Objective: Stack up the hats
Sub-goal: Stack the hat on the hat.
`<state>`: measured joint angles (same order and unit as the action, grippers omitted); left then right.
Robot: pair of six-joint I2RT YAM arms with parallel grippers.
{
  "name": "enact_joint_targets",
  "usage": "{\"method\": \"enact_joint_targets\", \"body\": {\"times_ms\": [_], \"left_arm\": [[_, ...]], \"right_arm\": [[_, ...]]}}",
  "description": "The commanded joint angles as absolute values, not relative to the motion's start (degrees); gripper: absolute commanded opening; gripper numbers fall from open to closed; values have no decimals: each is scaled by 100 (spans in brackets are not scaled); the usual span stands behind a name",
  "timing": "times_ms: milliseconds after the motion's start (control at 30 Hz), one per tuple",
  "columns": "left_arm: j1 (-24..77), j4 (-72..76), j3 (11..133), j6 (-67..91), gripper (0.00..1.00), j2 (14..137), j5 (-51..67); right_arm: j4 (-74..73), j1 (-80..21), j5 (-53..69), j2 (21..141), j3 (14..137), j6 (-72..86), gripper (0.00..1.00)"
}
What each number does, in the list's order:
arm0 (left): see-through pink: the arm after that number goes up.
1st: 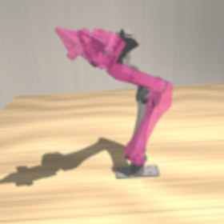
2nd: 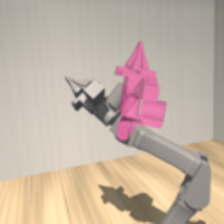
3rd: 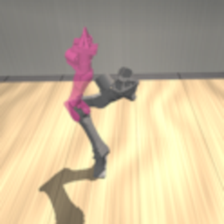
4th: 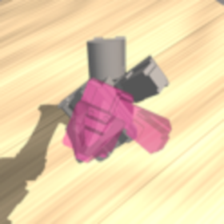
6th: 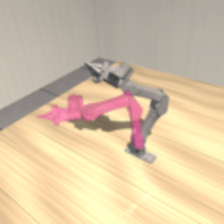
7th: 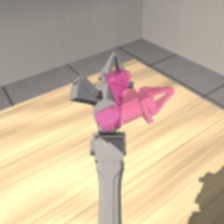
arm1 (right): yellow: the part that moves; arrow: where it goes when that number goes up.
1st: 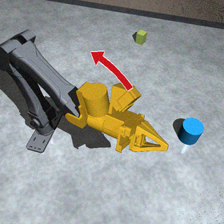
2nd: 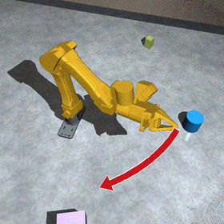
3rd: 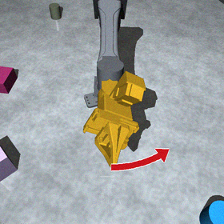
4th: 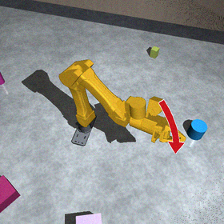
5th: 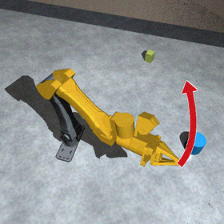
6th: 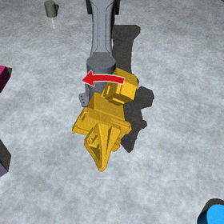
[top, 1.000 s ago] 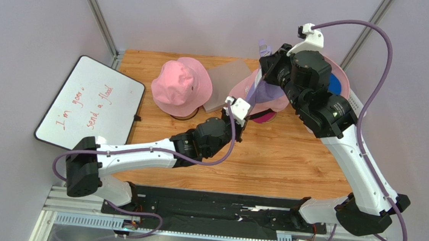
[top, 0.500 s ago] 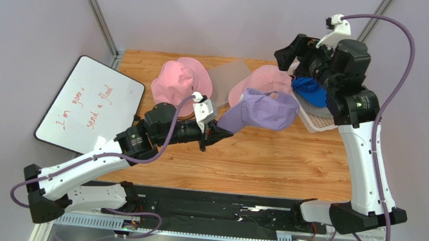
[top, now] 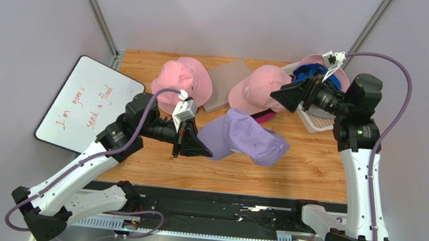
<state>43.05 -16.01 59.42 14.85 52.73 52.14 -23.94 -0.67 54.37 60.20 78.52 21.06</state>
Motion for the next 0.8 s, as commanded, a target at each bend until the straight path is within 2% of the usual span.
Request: {"method": "enact_joint_targets", "body": {"times_ms": [0, 200, 433, 767], "left_arm": [[4193, -1854, 6266, 1442, 0, 5142, 6222], [4052, -2565, 6416, 504, 0, 5089, 6871], [3621, -5148, 6925, -1712, 0, 5501, 7646], [3340, -5520, 6952, -2259, 0, 5195, 7708]], "right_arm": [[-1942, -53, 6319, 5801, 7410, 2303, 82], [-1722, -53, 6785, 5415, 6619, 2593, 80], [-1934, -44, 6951, 4834, 6153, 2408, 80], [-1856, -53, 7330, 4764, 5530, 2407, 80]]}}
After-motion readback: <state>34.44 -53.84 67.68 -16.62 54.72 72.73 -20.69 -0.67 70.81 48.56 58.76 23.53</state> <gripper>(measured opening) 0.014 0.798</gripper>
